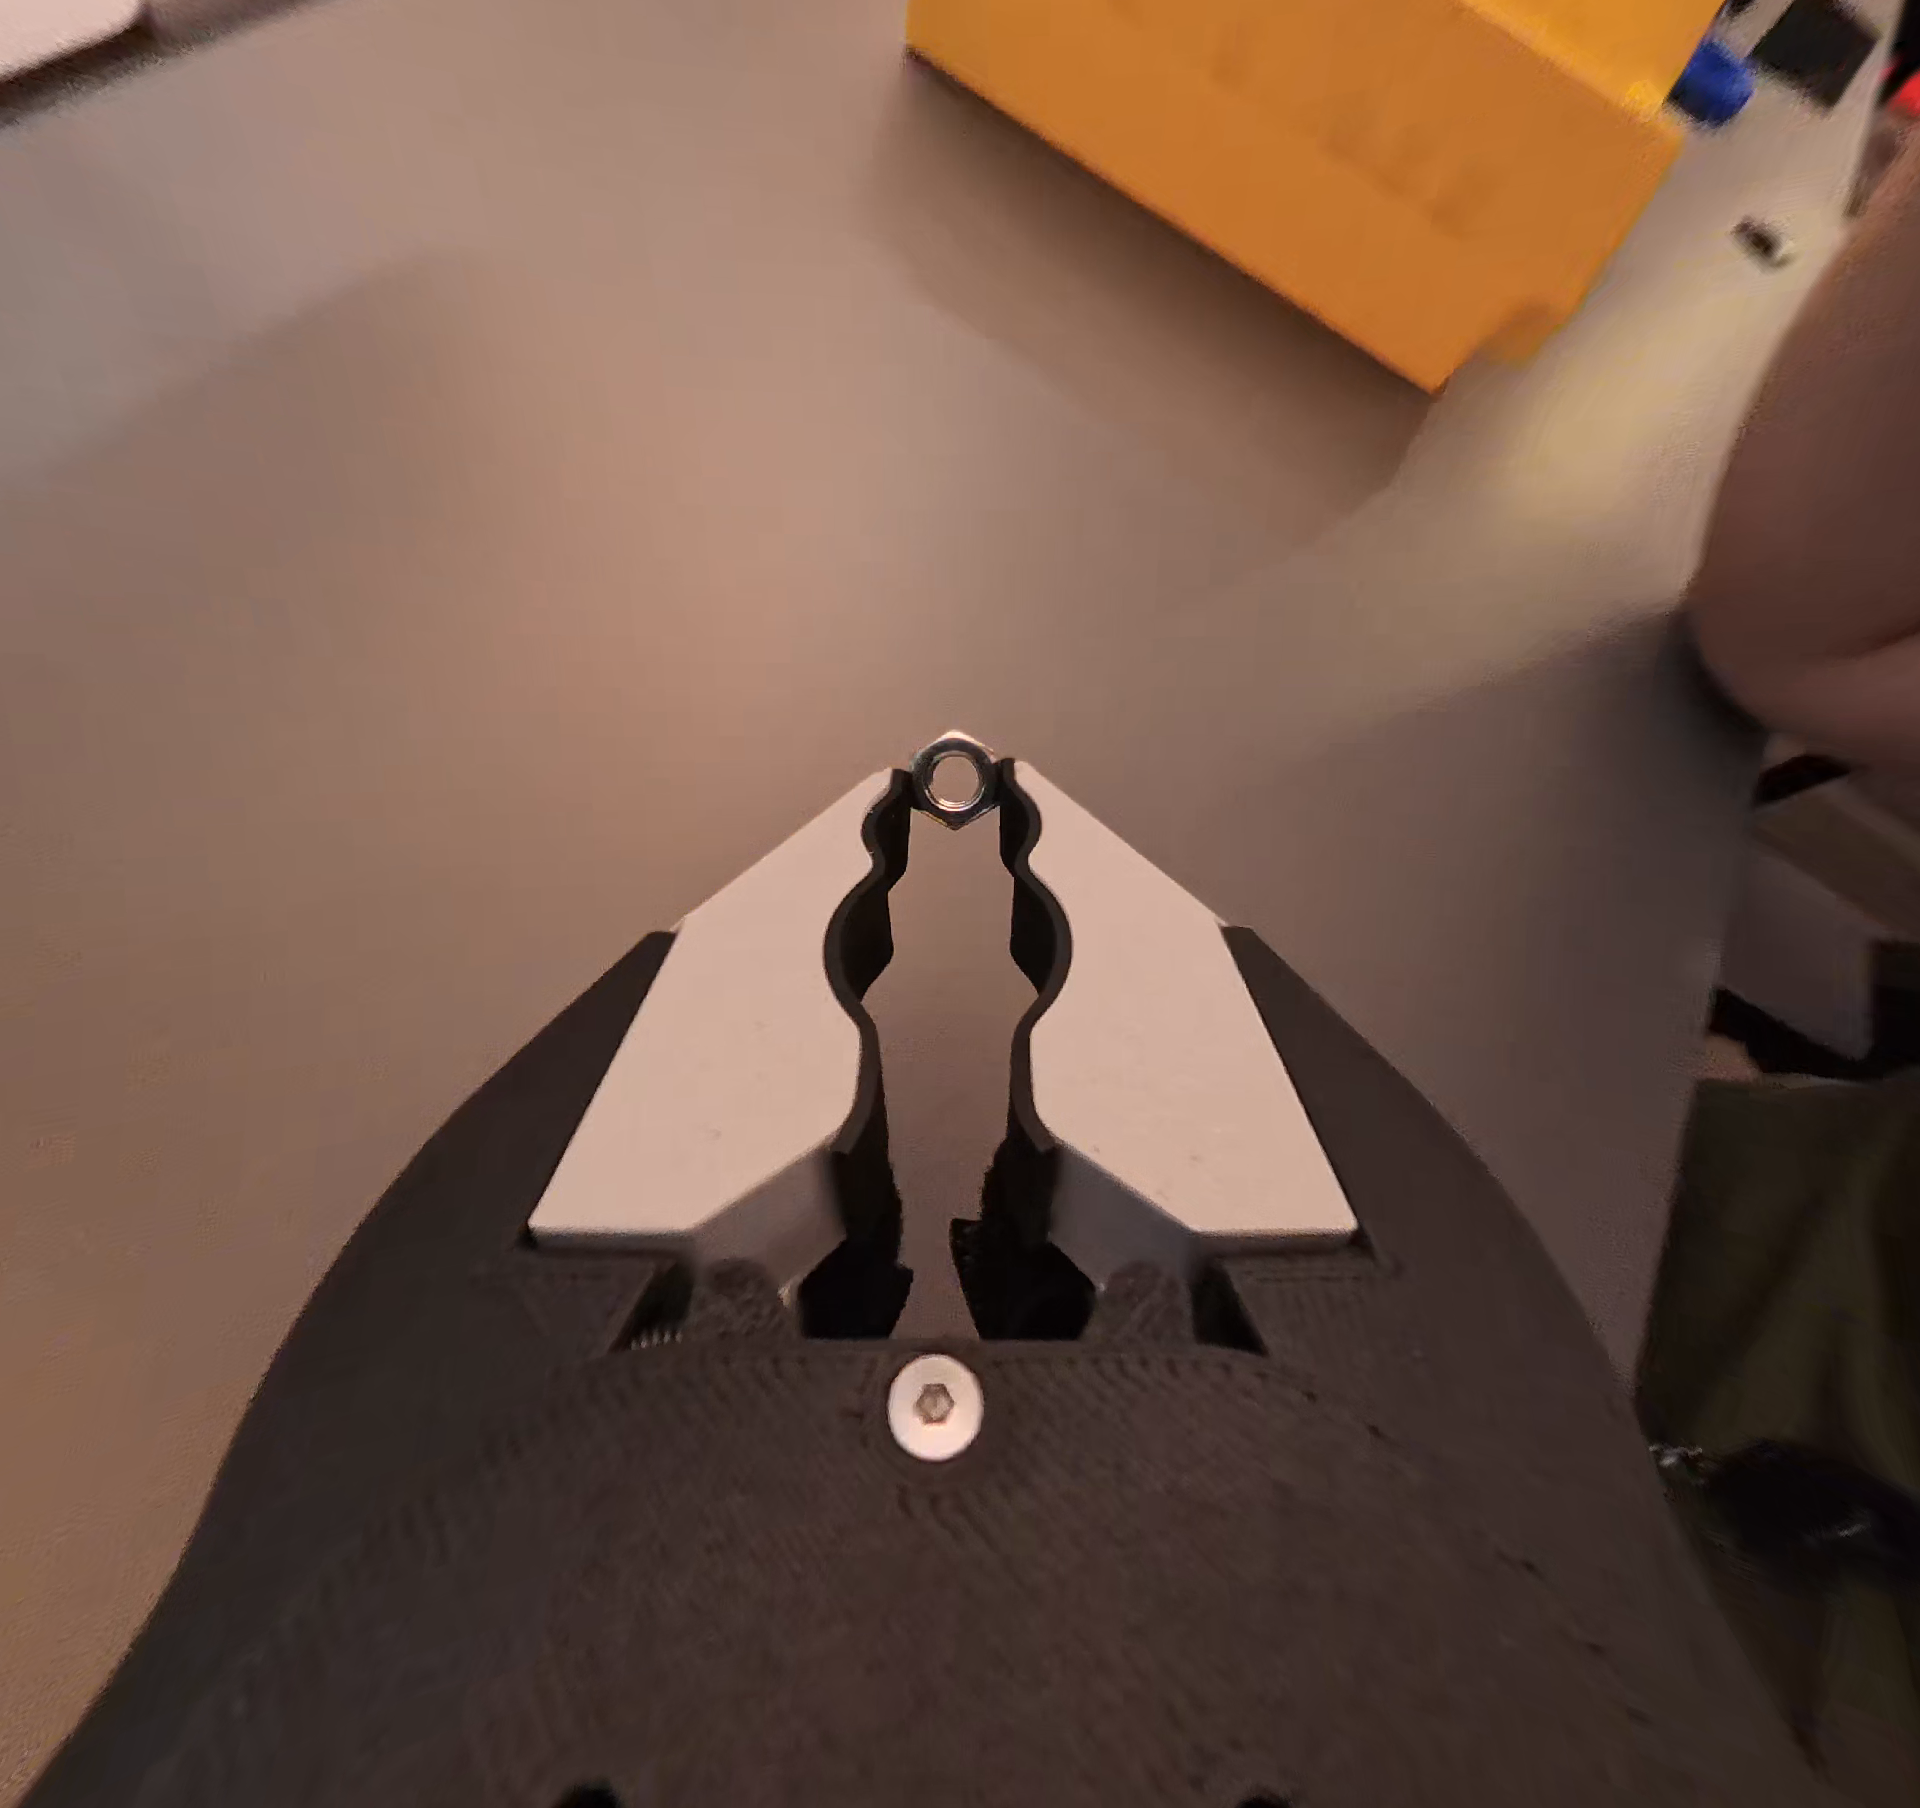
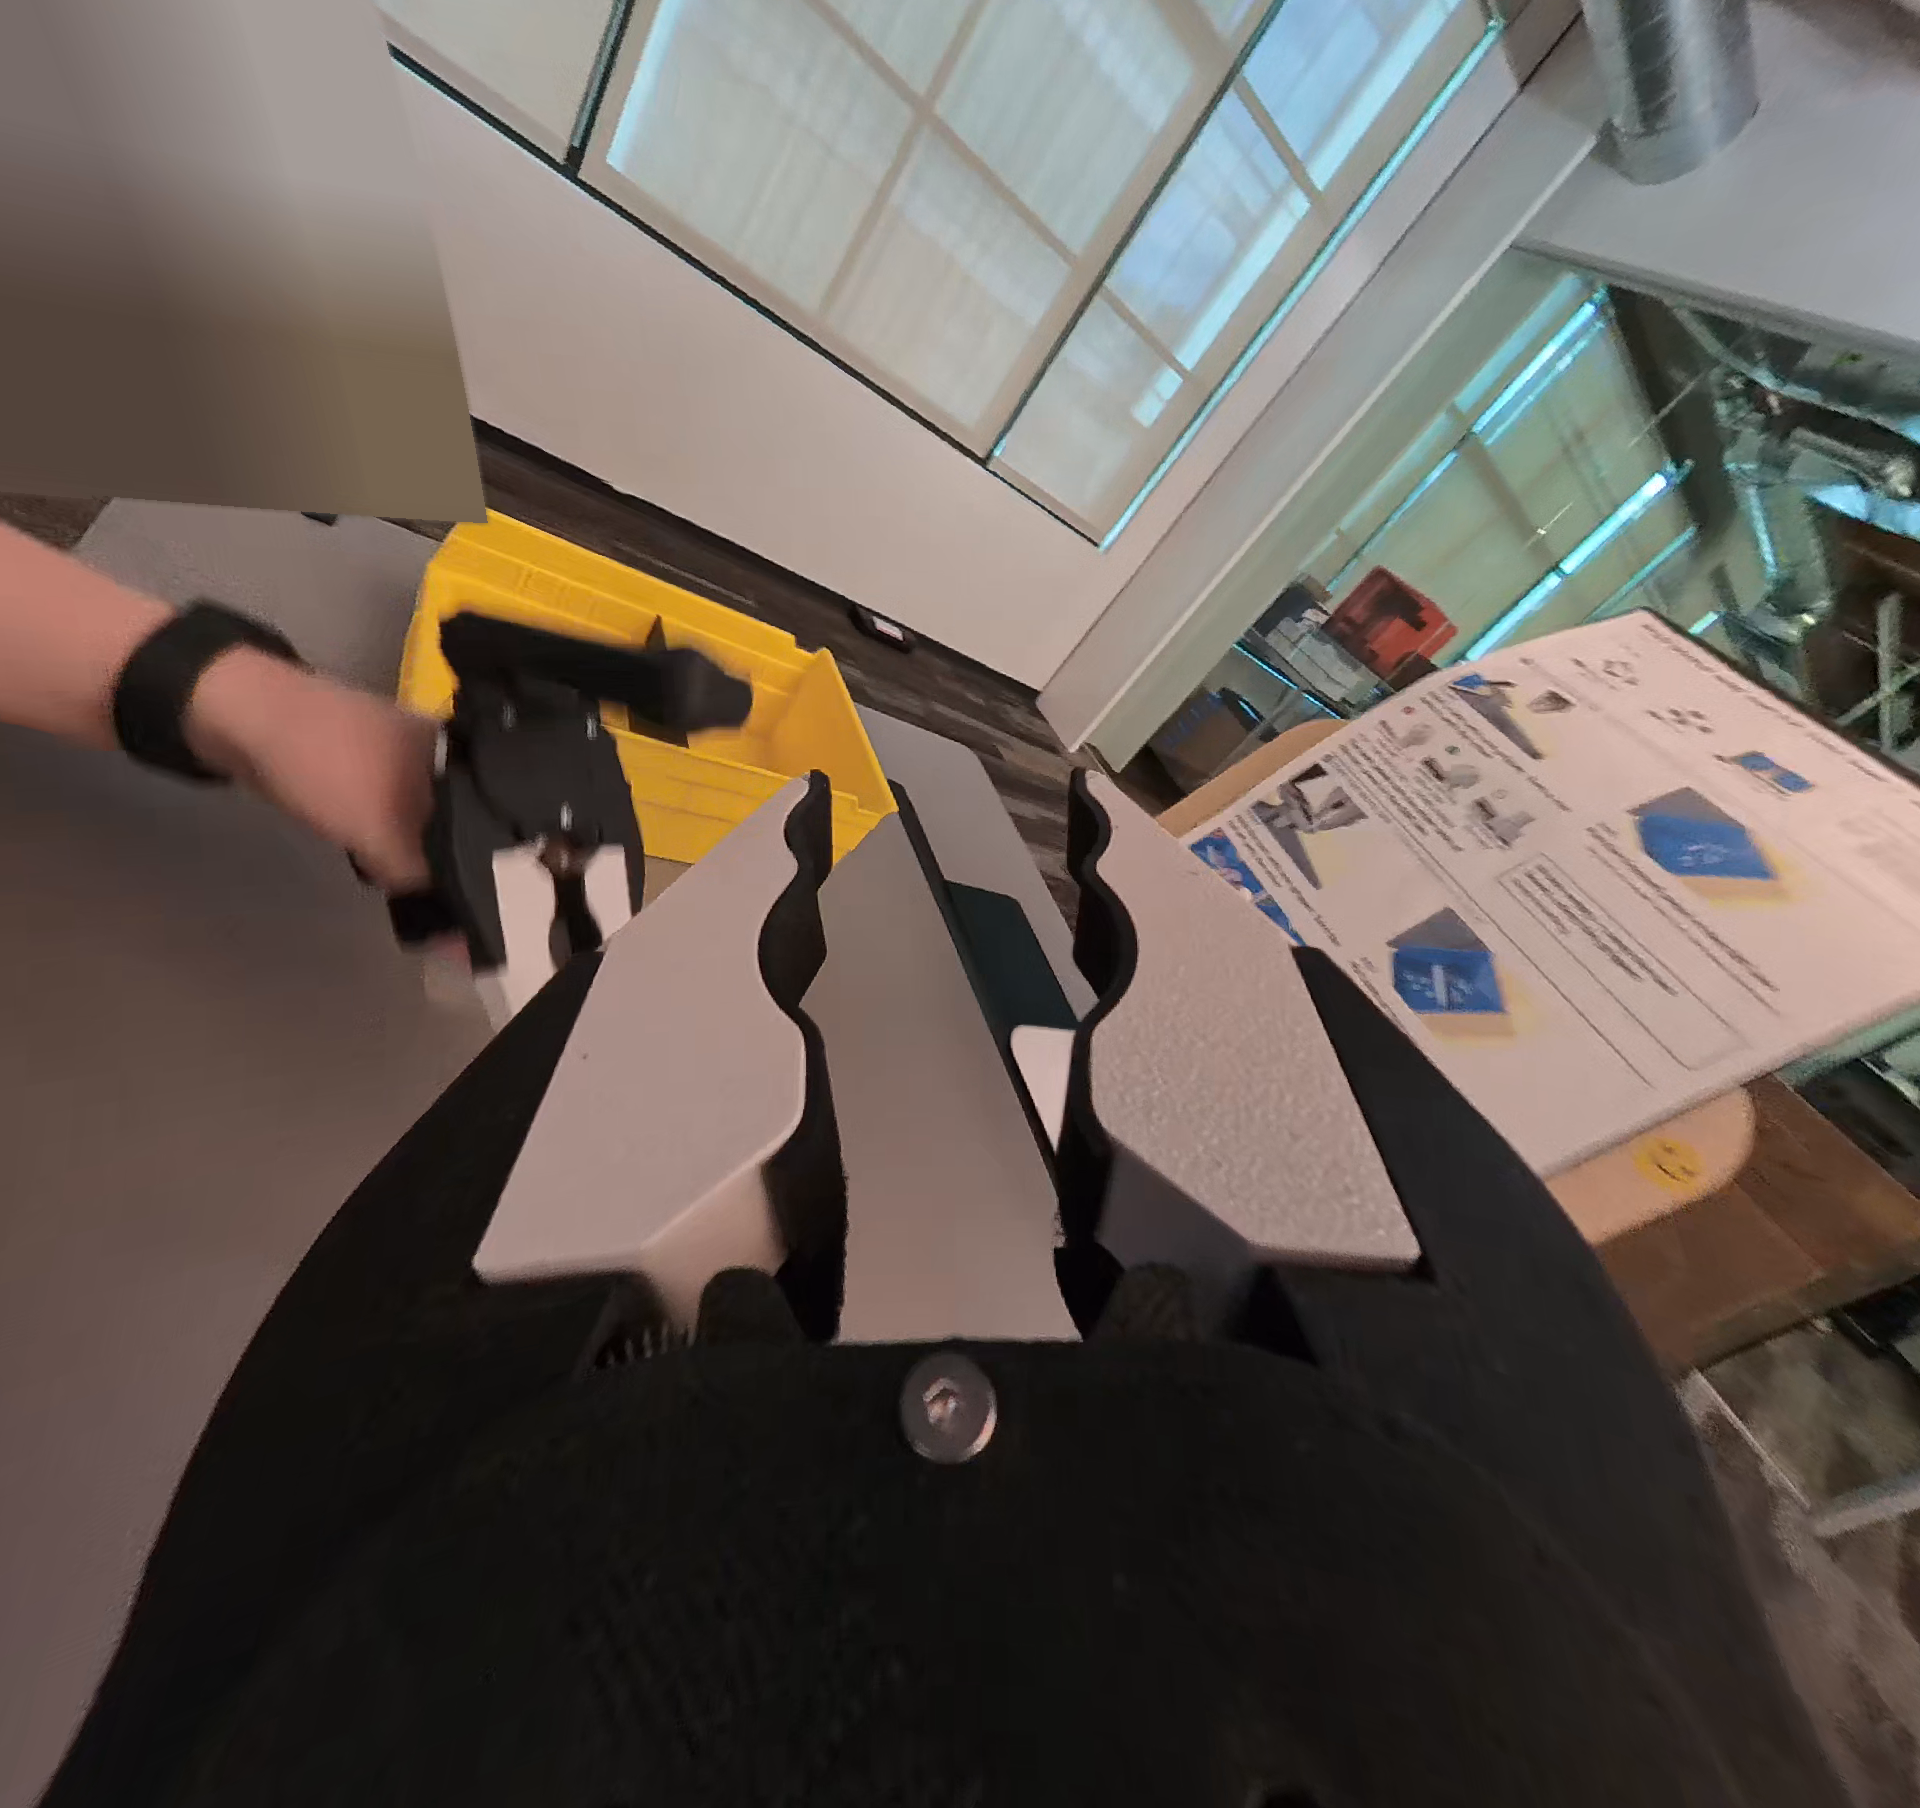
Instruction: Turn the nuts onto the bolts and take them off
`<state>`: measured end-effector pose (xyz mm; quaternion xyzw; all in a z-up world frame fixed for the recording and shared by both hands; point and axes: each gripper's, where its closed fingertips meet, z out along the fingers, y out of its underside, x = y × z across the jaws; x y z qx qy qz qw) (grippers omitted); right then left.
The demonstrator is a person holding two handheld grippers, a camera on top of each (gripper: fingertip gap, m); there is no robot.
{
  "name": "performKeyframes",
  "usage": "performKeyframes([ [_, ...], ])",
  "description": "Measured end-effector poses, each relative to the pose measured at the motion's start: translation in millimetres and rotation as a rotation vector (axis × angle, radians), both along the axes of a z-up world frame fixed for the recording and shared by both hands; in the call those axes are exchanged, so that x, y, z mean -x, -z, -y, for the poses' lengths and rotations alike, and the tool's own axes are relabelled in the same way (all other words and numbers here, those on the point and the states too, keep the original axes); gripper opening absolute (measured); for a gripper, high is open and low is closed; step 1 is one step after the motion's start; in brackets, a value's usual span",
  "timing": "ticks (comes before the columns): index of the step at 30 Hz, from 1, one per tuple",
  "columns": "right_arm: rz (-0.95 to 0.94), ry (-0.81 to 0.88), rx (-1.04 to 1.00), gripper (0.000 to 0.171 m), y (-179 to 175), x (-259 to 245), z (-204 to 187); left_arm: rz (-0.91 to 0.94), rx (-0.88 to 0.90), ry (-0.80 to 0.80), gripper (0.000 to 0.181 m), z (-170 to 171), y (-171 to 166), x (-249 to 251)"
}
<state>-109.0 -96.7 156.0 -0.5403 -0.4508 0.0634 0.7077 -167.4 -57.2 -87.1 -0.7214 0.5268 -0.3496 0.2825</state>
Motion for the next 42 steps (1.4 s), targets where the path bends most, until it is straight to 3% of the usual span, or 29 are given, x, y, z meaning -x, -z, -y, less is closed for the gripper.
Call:
performKeyframes([
  [4,-0.027,0.031,-0.015,0.045,-13,-23,16,-0.107,-0.084,0.054,0.015,5,32,-25],
  [10,-0.087,0.096,0.022,0.045,-13,-59,4,-0.286,-0.147,0.191,0.015,10,66,-46],
  [16,-0.058,0.163,0.087,0.046,6,-76,-16,-0.340,-0.178,0.287,0.019,11,72,-54],
  [18,-0.044,0.186,0.098,0.046,11,-80,-21,-0.284,-0.164,0.280,0.025,7,53,-53],
  [21,-0.028,0.210,0.096,0.047,13,-84,-24,-0.107,-0.201,0.220,0.026,-14,-16,-28],
  [24,-0.042,0.210,0.090,0.047,12,-83,-26,-0.009,-0.396,0.126,0.028,-72,-91,41],
  [26,-0.049,0.197,0.091,0.046,12,-79,-30,-0.021,-0.531,0.143,0.029,-119,-117,91],
  [29,-0.014,0.194,0.116,0.046,25,-69,-42,-0.200,-0.477,0.252,0.032,-181,-97,154],
  [32,0.072,0.235,0.165,0.047,48,-66,-59,-0.378,-0.386,0.359,0.032,-219,-56,193],
  [36,0.176,0.290,0.226,0.050,78,-65,-80,-0.598,-0.334,0.552,0.033,-229,-8,221],
  [42,0.165,0.270,0.234,0.049,87,-58,-92,-0.745,-0.301,0.708,0.030,-234,28,248],
])
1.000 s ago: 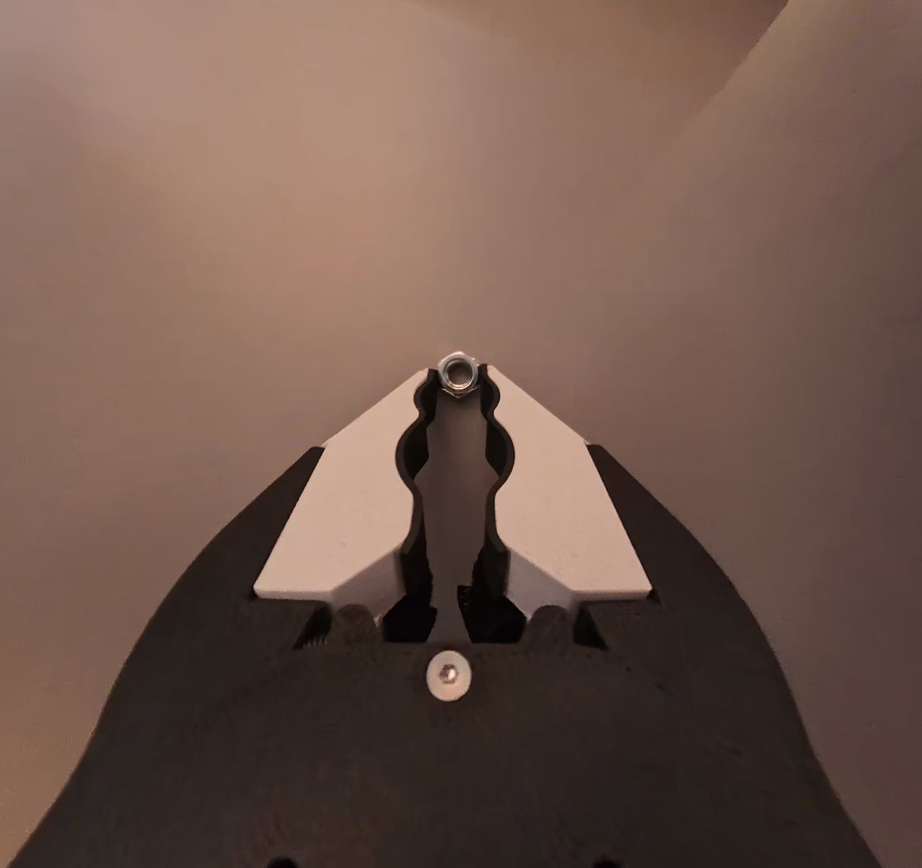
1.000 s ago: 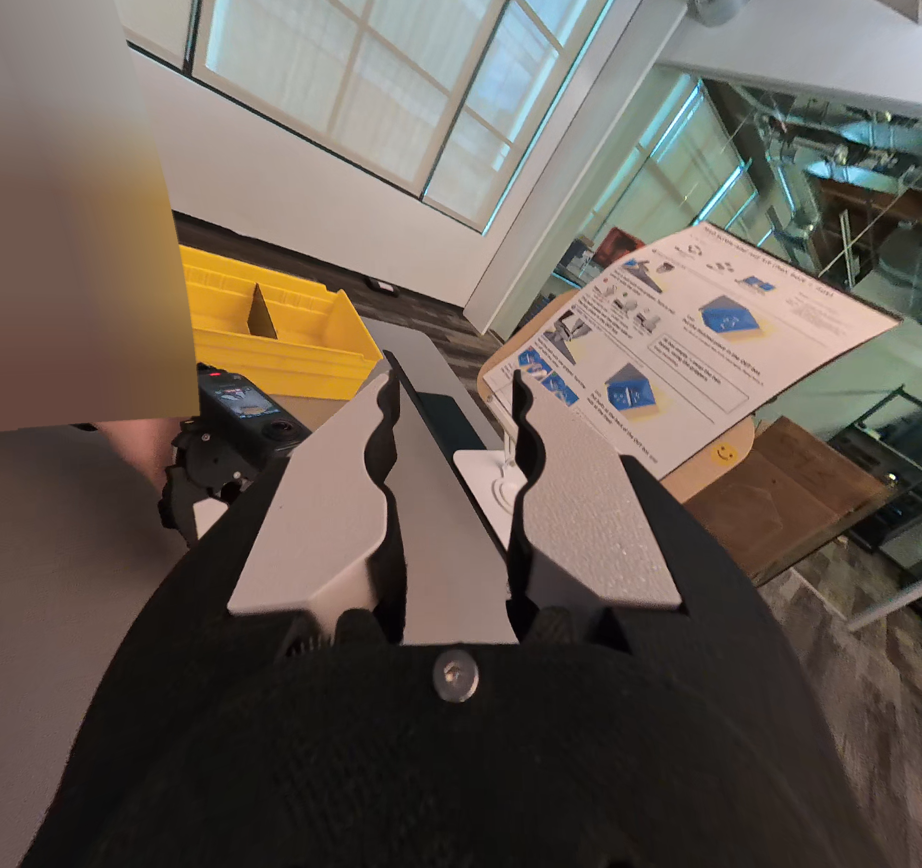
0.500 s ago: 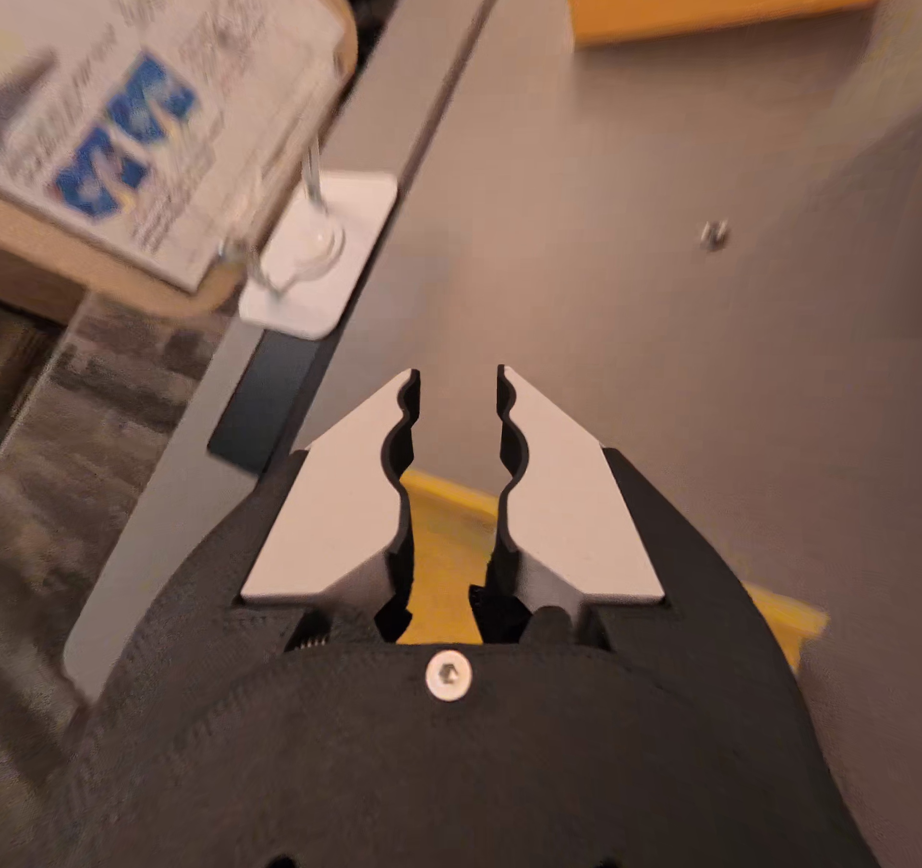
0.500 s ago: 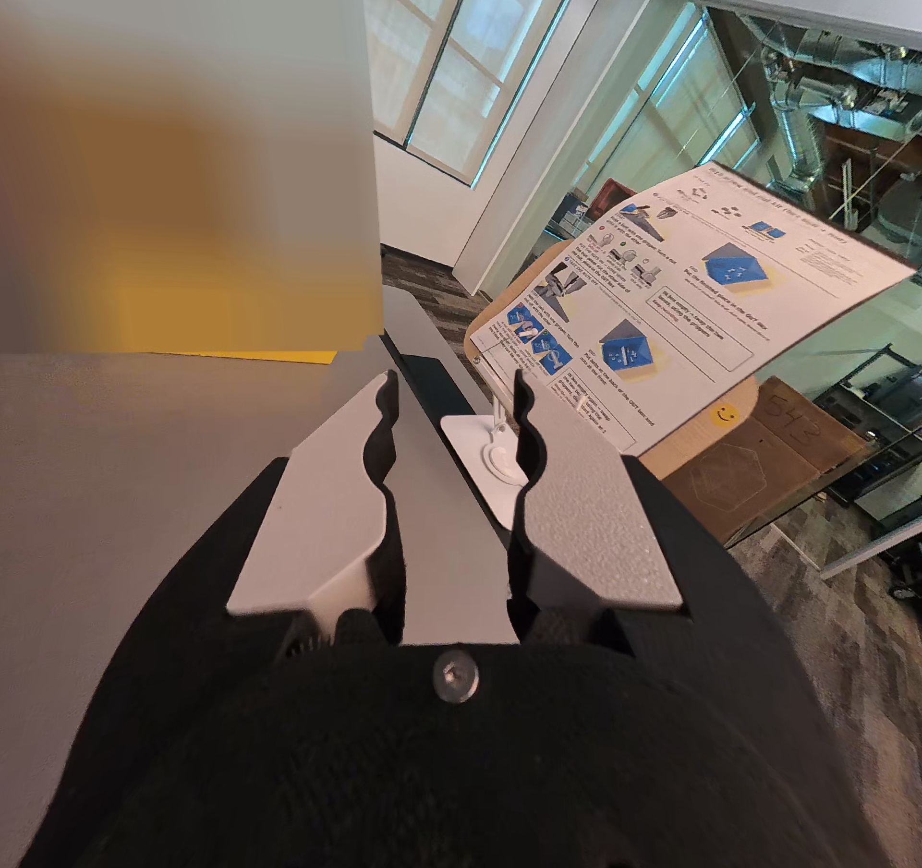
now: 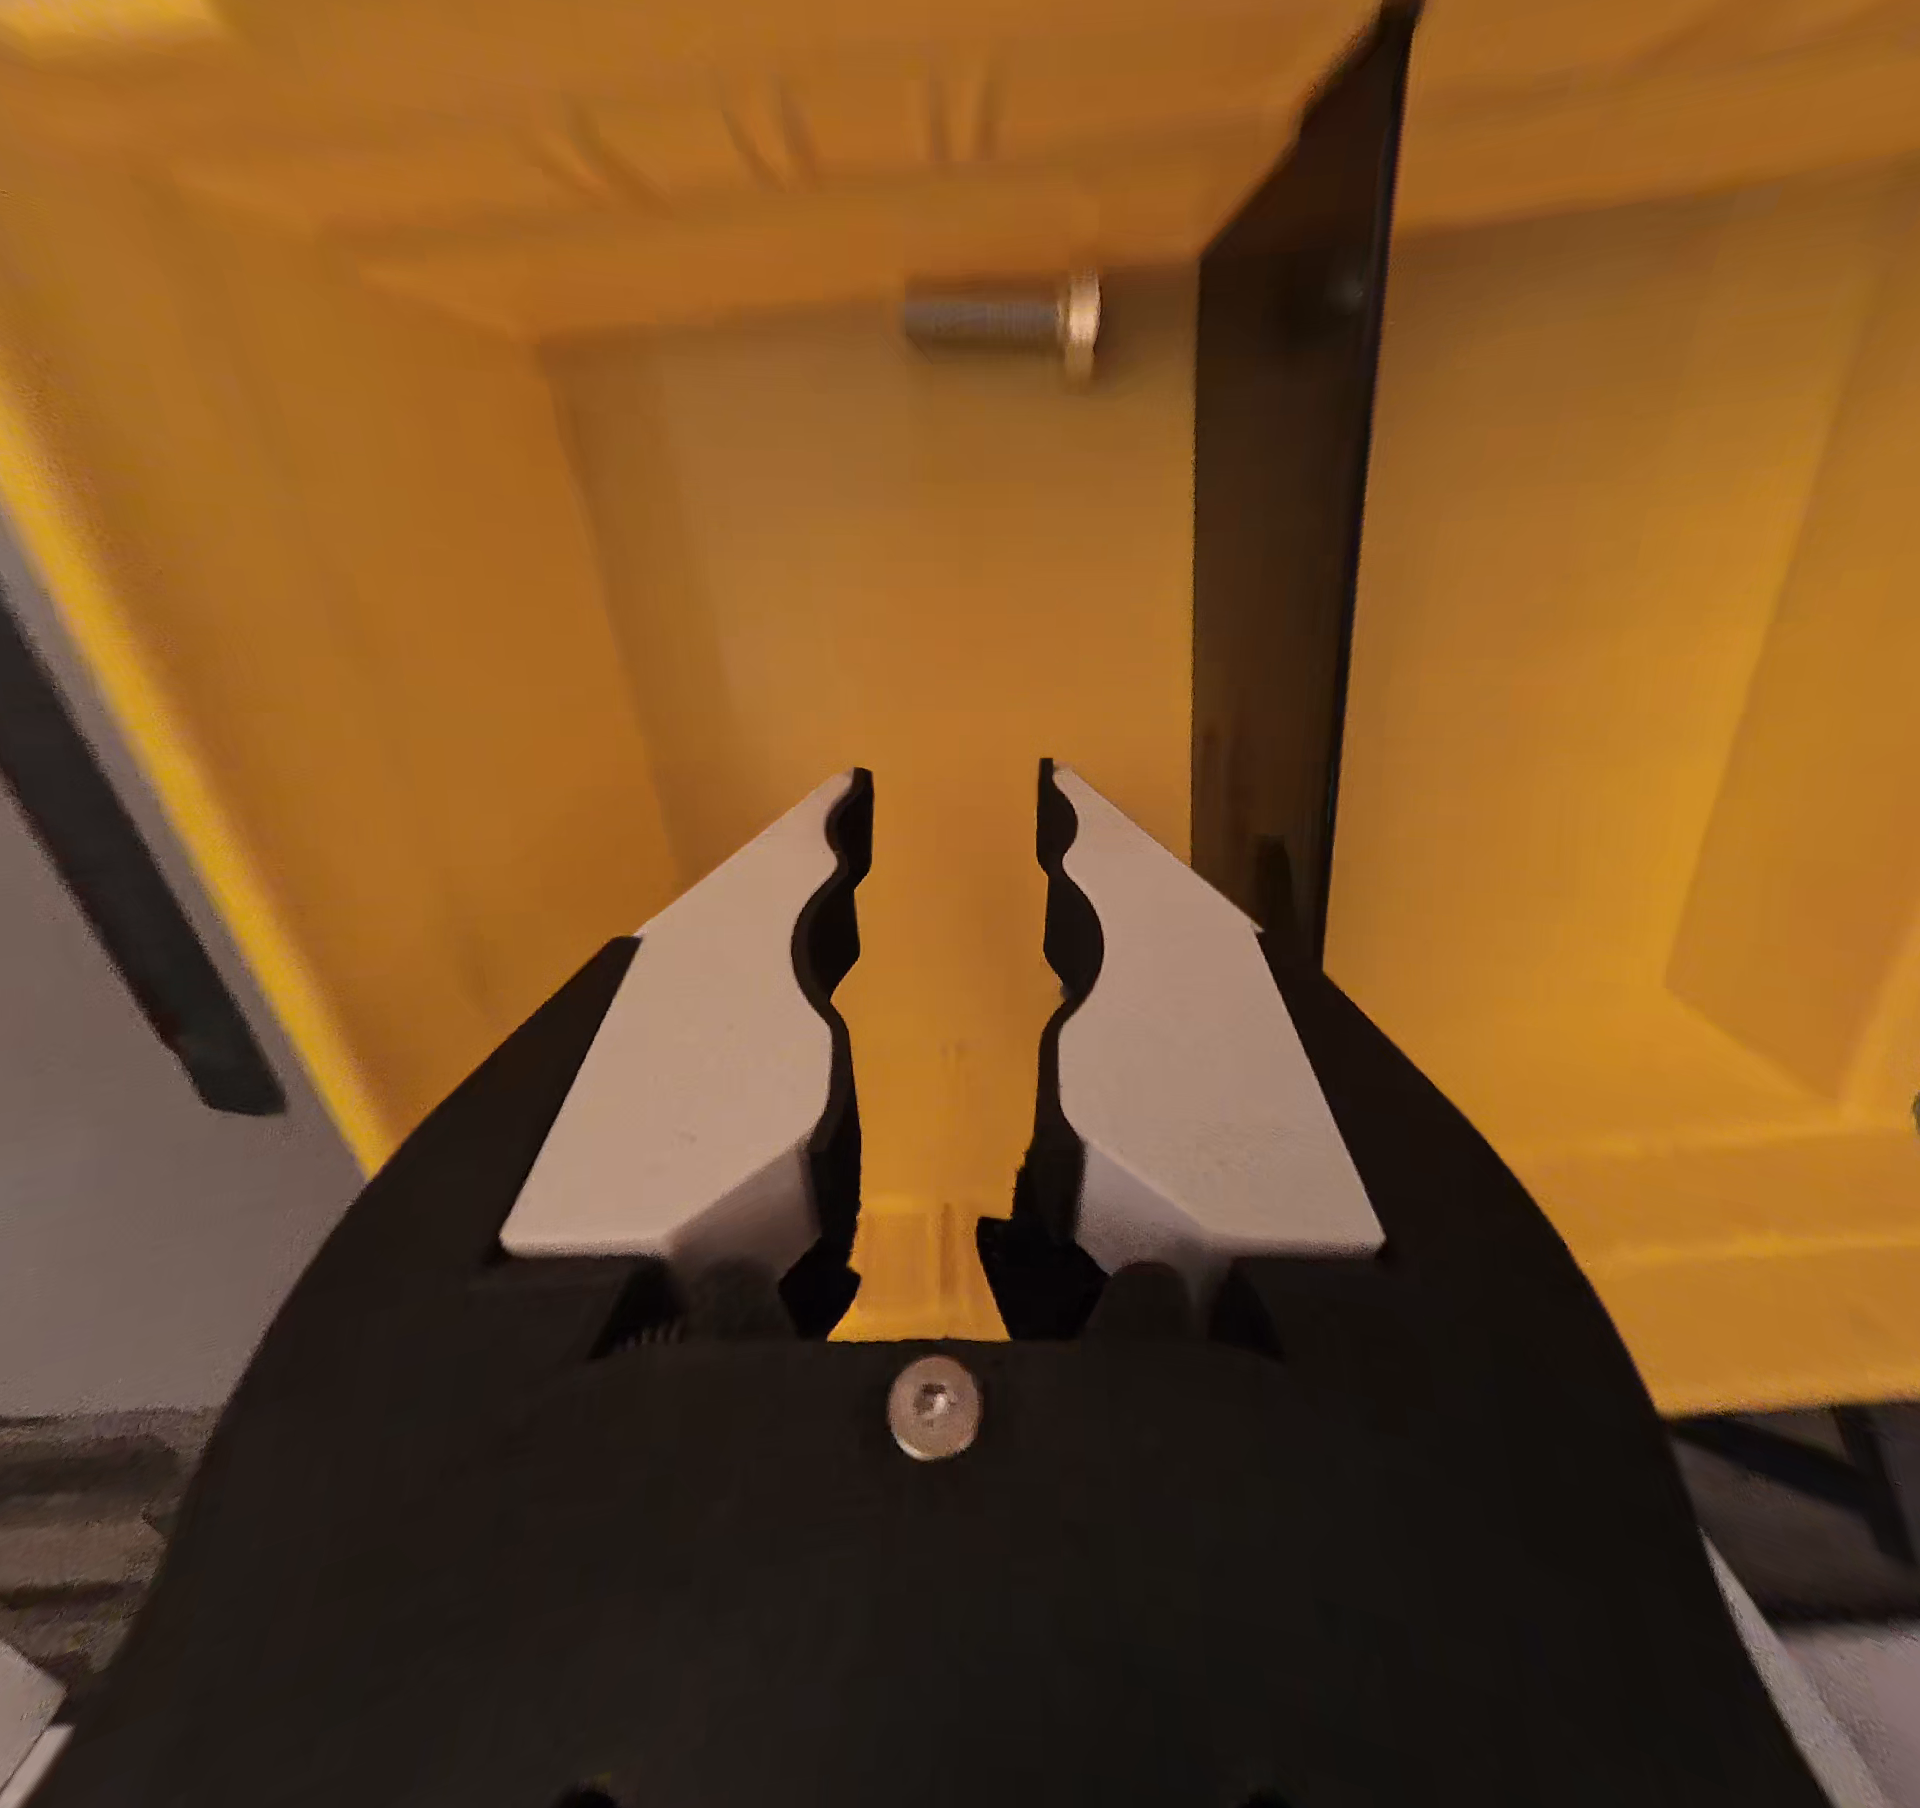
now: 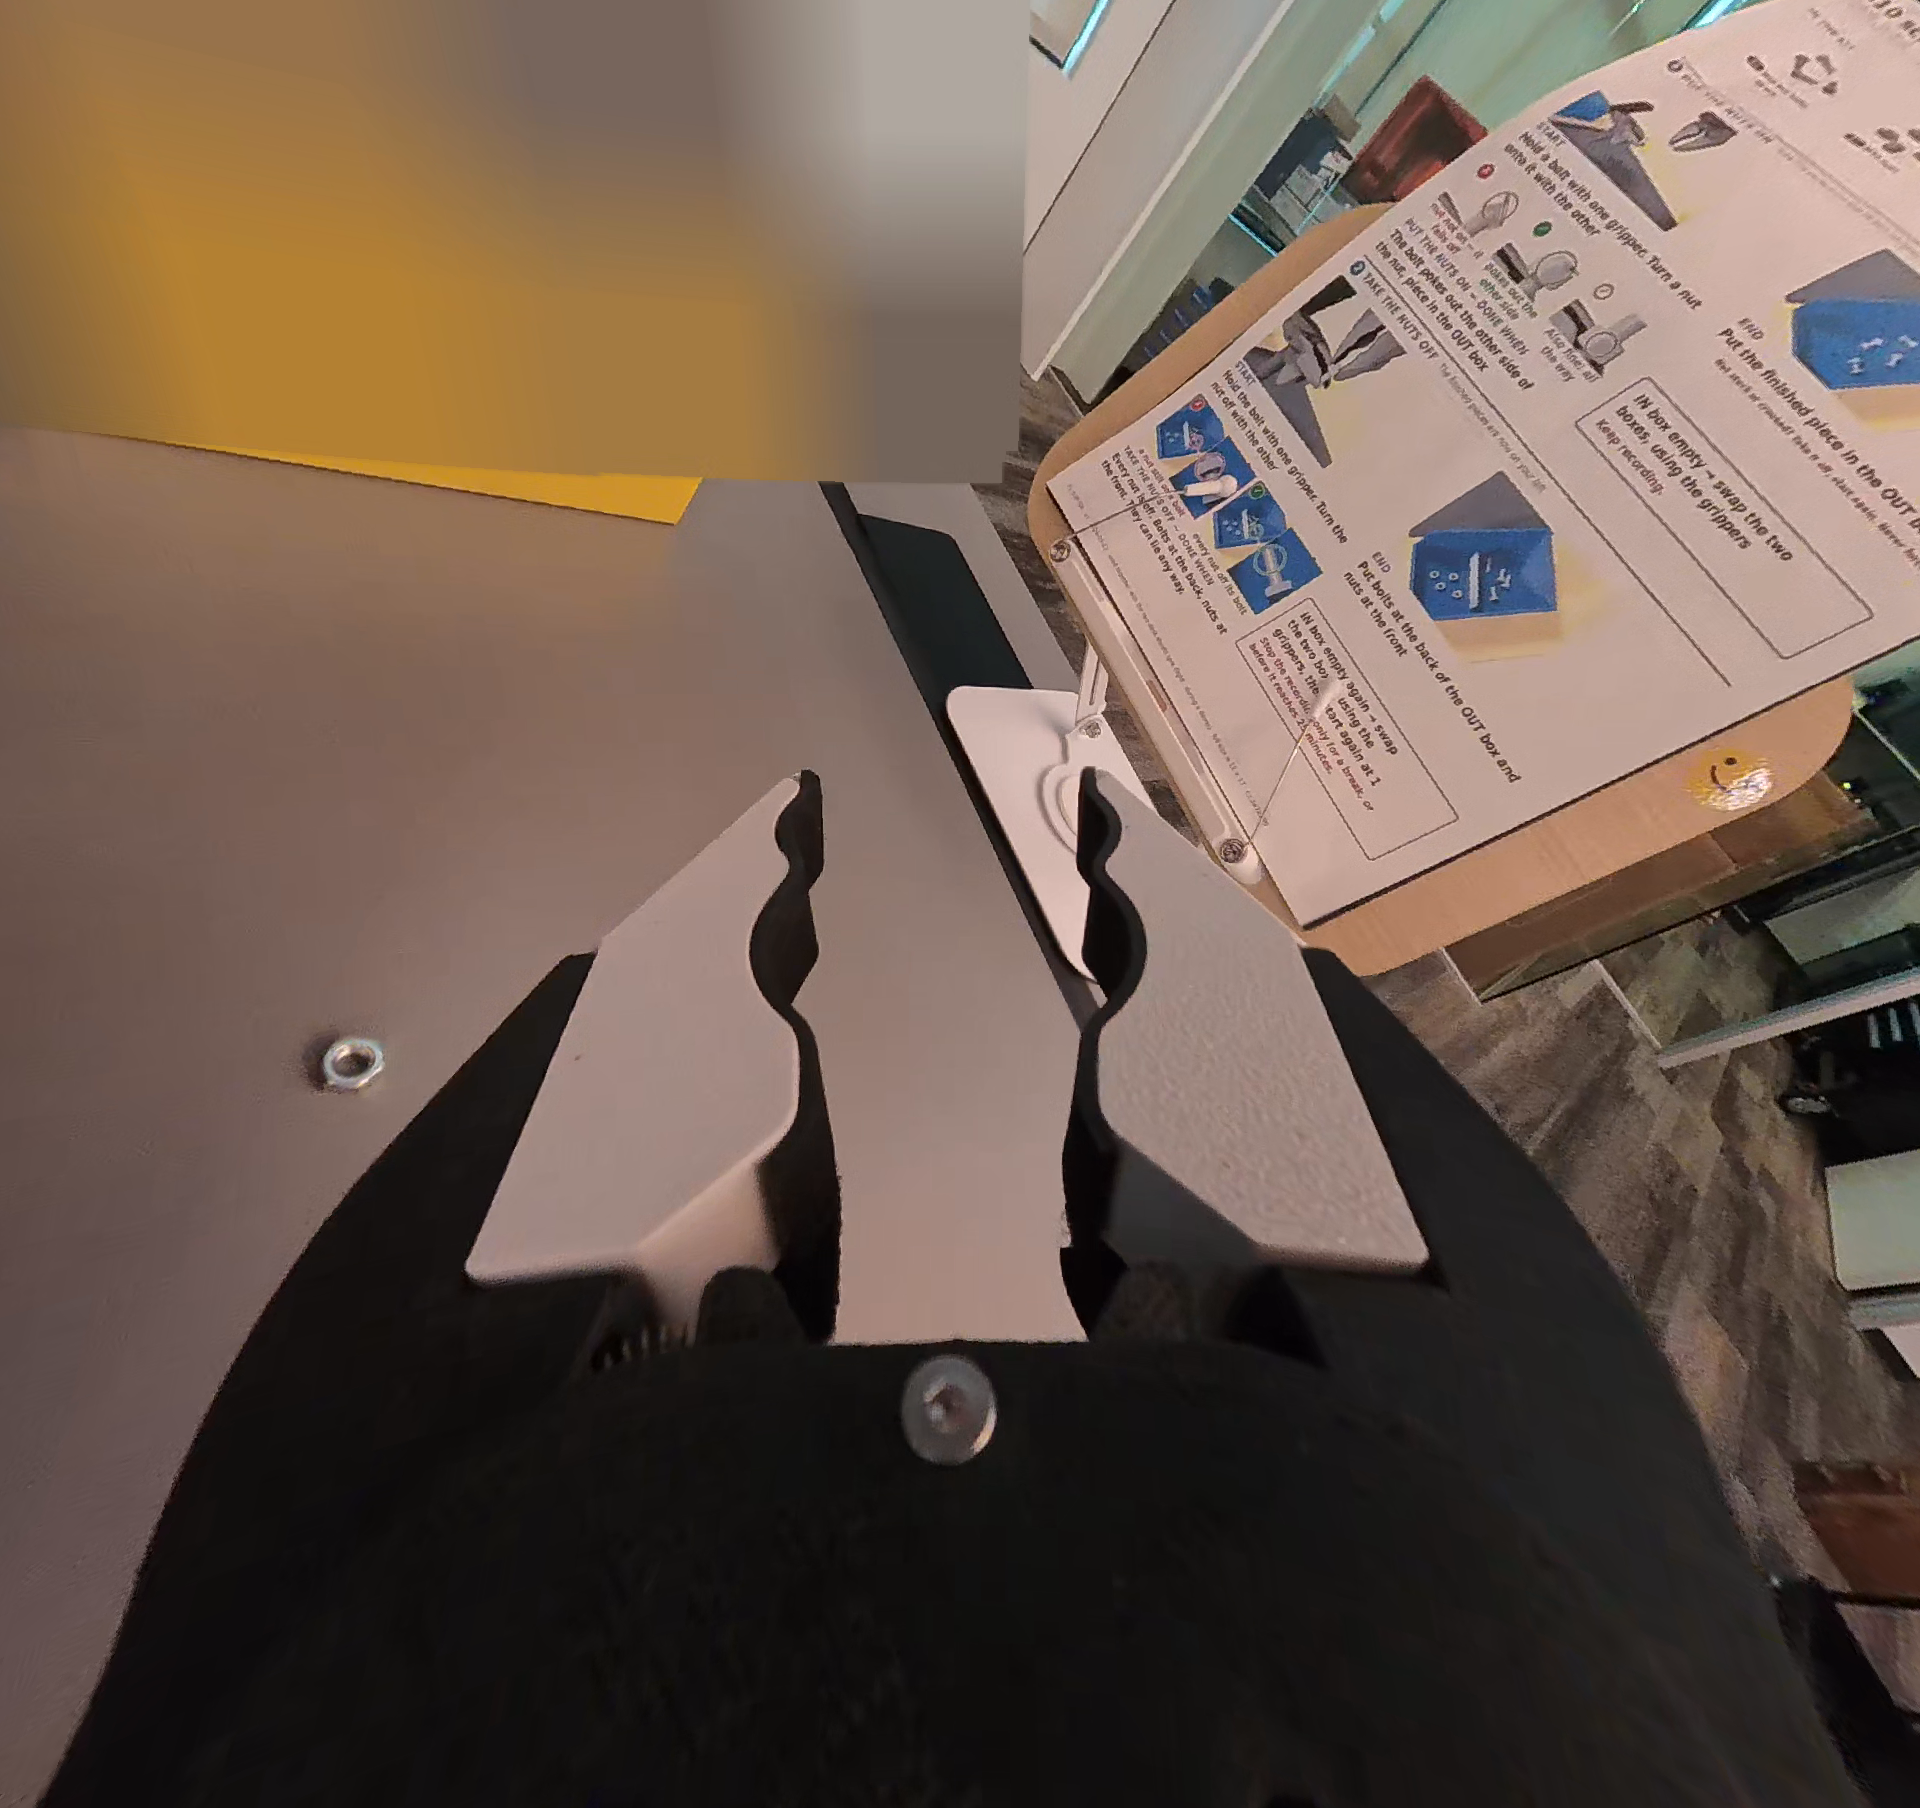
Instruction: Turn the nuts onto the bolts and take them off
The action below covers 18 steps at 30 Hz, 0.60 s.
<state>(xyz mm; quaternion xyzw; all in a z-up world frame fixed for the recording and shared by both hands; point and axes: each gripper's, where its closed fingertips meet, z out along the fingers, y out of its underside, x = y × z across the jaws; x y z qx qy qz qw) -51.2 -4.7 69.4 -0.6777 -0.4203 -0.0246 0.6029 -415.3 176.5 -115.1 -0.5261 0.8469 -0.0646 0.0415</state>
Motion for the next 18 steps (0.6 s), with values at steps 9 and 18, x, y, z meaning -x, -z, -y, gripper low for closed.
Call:
performKeyframes([
  [9,-0.013,0.012,0.040,0.050,13,-5,-13,-0.276,0.031,-0.004,0.028,-2,28,63],
  [18,0.004,0.004,0.016,0.049,6,-7,-3,-0.296,-0.105,-0.074,0.007,-16,37,69],
])
